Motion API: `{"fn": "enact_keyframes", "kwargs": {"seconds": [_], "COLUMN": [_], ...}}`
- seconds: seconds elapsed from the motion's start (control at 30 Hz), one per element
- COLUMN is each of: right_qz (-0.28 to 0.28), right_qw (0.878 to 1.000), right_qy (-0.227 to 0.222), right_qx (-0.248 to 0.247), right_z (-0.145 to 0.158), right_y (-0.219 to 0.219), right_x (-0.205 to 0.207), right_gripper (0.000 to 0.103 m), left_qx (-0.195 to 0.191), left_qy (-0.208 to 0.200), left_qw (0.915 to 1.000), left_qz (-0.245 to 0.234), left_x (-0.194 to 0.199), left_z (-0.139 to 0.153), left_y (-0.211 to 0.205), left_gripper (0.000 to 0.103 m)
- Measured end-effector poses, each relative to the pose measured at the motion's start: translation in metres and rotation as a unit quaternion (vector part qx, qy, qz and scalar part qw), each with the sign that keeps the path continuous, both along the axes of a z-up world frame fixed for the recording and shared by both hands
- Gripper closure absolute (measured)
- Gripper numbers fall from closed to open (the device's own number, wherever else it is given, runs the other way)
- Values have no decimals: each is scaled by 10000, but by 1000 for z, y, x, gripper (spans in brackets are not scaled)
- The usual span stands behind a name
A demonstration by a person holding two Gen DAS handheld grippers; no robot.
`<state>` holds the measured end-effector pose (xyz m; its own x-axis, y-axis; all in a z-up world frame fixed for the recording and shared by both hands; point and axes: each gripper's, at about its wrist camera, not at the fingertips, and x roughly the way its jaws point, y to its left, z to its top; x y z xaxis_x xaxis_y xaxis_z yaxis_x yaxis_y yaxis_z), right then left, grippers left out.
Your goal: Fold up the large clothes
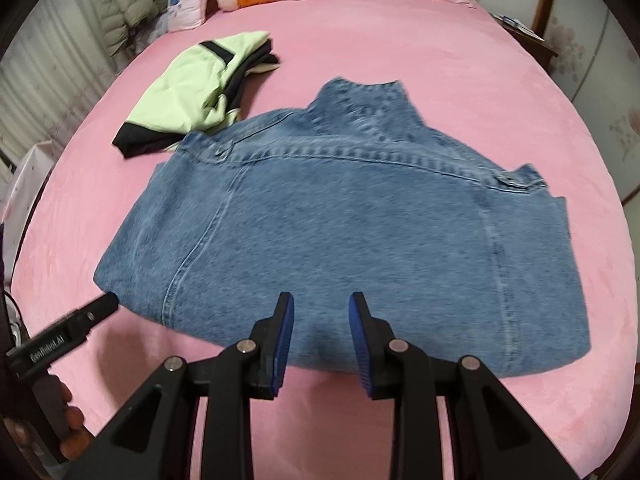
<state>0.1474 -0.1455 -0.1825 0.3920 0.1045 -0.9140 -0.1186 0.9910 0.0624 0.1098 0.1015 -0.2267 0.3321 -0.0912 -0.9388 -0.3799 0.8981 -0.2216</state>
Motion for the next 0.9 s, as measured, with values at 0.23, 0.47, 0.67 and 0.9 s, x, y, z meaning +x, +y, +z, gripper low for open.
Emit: {"fn": "enact_keyframes", "kwargs": {"seconds": [0.23, 0.47, 0.67, 0.9], "right_qz": [200, 161, -66, -433], "right_qw": [9997, 9994, 9994, 9979], "right_qy": [-66, -145, -157, -321], "right_qx": [-93, -273, -307, -353], "right_z": [-14, -25, -34, -35], "right_y": [26, 30, 24, 15], "right_x": [1, 2, 4, 10], "right_gripper": [75, 75, 75, 75], "left_qx": [-1222, -1466, -1345, -963], "left_qy": [-388, -975, -1146, -940], "left_qw": [9912, 9843, 9842, 9909], "left_qz": [341, 93, -61, -66], "left_x": [-8, 31, 75, 98], "left_z": [-41, -56, -60, -63], "left_y": [29, 27, 18, 18], "left_gripper": [4, 4, 4, 64]}}
